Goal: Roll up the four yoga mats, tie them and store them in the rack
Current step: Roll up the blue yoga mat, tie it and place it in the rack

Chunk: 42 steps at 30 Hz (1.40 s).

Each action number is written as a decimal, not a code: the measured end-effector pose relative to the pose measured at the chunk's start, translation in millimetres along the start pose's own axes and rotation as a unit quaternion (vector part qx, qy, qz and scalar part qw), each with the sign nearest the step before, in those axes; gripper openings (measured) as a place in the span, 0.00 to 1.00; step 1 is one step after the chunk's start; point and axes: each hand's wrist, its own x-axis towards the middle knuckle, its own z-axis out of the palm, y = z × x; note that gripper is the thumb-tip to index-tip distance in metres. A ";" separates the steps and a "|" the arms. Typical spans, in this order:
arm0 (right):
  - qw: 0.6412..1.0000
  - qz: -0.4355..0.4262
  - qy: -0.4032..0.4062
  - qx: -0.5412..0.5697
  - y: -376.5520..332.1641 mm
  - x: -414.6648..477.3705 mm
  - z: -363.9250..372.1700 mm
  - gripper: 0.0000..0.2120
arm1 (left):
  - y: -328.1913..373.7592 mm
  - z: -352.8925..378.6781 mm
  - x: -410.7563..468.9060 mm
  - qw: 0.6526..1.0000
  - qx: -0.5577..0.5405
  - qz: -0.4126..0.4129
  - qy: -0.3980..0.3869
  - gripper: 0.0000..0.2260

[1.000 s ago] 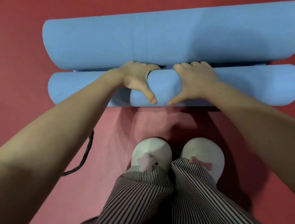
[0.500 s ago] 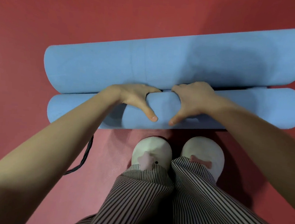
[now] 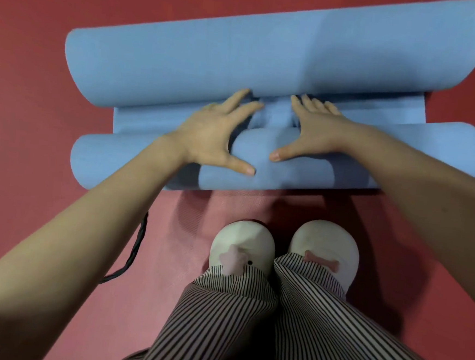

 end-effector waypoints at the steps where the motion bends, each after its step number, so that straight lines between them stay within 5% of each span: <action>1: 1.000 -0.001 0.005 -0.001 1.4 2.1 -1.0 0.63 | 4.8 4.8 -0.9 0.998 0.051 0.019 -0.008 0.56; 5: 1.000 -0.002 0.009 0.024 3.3 1.4 1.1 0.62 | 19.2 27.4 -2.1 0.991 0.135 0.002 -0.011 0.56; 17: 0.995 -0.004 -0.006 0.104 6.0 -4.4 -4.0 0.58 | 14.7 3.4 20.5 0.995 0.066 0.003 -0.071 0.45; 22: 0.996 -0.063 0.046 0.030 -3.5 -22.2 0.3 0.51 | 7.5 26.3 11.2 0.941 -0.245 -0.038 -0.231 0.38; 27: 0.993 -0.072 -0.036 -0.088 -14.3 -35.9 12.5 0.53 | 2.4 31.6 17.0 0.928 -0.264 -0.051 -0.256 0.47; 31: 0.989 -0.076 -0.021 -0.126 -15.2 -41.2 16.1 0.53 | 8.7 27.8 10.3 0.954 -0.198 -0.044 -0.221 0.46; 36: 0.991 -0.074 -0.025 -0.109 -16.4 -33.4 10.3 0.54 | 10.7 29.7 -15.4 0.990 -0.093 -0.093 -0.042 0.55; 42: 0.990 -0.076 -0.039 -0.109 -15.9 -21.8 6.7 0.44 | 15.6 23.2 -14.7 0.988 -0.070 -0.104 -0.092 0.53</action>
